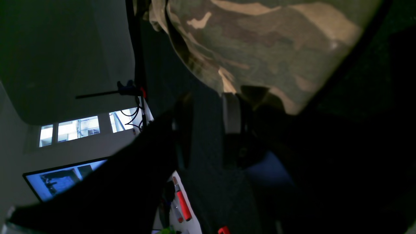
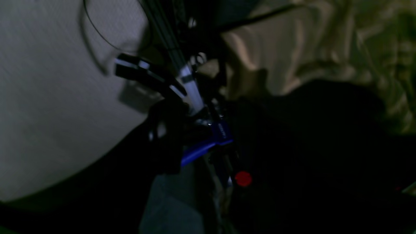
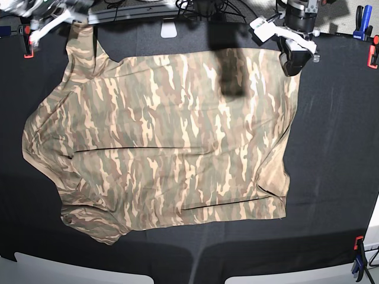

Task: Layout the t-shirt on the table in an organized manner, then fold the t-shirt properly
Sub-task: 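Regrasp the shirt's shoulder corner with the right gripper and pull outward, then hold the shoulder edge with both grippers and lift it slightly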

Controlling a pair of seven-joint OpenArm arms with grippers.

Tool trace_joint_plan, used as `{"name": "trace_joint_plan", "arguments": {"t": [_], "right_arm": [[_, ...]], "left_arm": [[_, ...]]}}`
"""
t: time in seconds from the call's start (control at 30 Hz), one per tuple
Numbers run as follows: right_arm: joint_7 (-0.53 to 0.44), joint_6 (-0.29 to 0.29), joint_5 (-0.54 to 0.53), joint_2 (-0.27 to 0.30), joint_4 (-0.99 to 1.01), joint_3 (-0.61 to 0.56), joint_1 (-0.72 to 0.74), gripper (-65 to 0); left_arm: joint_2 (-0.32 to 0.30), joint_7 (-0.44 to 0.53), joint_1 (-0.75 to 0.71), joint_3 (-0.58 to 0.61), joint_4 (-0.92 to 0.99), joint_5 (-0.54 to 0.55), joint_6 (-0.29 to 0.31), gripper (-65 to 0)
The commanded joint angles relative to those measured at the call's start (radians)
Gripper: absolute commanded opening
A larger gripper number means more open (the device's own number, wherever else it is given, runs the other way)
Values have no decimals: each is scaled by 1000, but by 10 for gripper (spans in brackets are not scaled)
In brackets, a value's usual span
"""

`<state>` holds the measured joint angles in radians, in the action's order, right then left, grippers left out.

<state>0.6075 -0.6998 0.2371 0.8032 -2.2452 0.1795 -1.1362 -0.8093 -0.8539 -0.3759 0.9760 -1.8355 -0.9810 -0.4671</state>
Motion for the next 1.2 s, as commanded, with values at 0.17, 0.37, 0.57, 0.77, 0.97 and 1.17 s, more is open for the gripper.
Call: {"name": "trace_joint_plan", "arguments": {"t": [0.17, 0.37, 0.57, 0.77, 0.97, 1.17], "right_arm": [[121, 251, 164, 11, 26, -134, 62, -375], [164, 310, 179, 12, 26, -256, 128, -375], [161, 304, 179, 11, 27, -312, 127, -376], [168, 316, 183, 11, 27, -324, 125, -376], [163, 372, 237, 11, 33, -323, 125, -450], [125, 382, 231, 11, 37, -323, 125, -453]], "left_arm": [[-11, 3, -1, -1, -17, -21, -17, -514], [-11, 2, -1, -1, -17, -21, -17, -514], [-11, 2, -1, -1, -17, -21, -17, -514], [-11, 2, -1, -1, -17, -21, -17, -514], [-11, 2, -1, -1, -17, -21, -17, -514], [-11, 3, -1, -1, -17, -21, -17, -514]]}}
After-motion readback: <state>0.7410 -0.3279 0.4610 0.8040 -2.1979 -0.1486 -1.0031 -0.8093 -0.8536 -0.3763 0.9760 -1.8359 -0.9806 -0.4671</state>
